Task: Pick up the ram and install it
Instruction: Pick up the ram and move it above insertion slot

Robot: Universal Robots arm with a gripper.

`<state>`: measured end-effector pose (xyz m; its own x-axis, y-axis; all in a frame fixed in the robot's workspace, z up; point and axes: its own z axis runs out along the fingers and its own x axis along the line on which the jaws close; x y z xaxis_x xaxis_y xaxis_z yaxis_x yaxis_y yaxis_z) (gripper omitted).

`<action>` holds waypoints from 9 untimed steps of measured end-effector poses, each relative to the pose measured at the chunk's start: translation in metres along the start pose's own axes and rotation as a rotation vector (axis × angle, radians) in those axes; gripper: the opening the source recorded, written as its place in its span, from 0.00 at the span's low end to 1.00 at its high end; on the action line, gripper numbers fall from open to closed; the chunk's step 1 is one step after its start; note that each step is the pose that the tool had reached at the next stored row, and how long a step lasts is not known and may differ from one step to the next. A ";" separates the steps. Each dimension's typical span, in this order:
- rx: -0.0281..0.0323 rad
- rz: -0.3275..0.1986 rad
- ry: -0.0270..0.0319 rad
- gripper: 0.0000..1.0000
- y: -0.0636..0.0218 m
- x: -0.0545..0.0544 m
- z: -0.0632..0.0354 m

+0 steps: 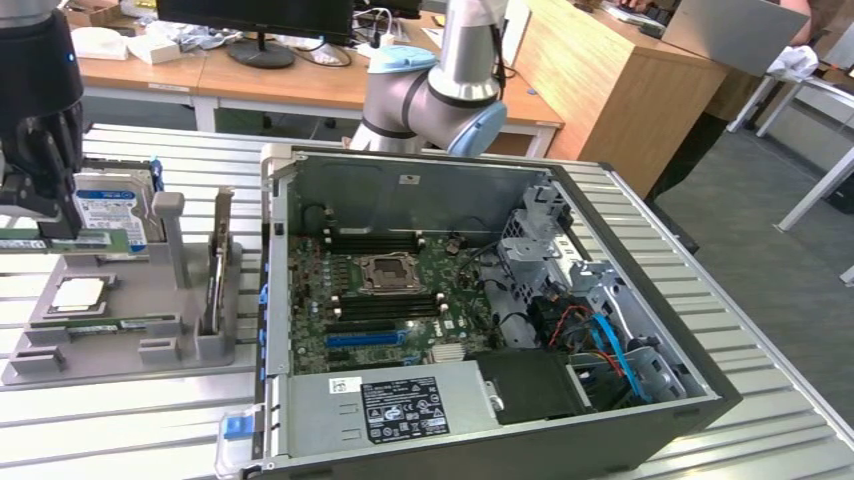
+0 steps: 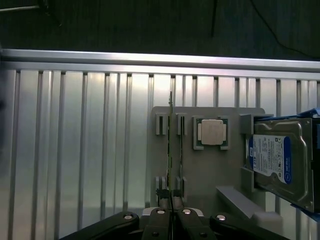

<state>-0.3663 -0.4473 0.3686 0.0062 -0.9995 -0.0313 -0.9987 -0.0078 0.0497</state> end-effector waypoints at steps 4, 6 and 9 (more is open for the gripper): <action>-0.0001 0.000 -0.0001 0.11 0.0003 0.000 -0.0071; -0.0002 0.000 -0.0001 0.11 0.0005 0.000 -0.0109; -0.0004 0.000 0.0000 0.11 0.0008 -0.001 -0.0171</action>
<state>-0.3662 -0.4473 0.3858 0.0063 -0.9995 -0.0313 -0.9987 -0.0078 0.0501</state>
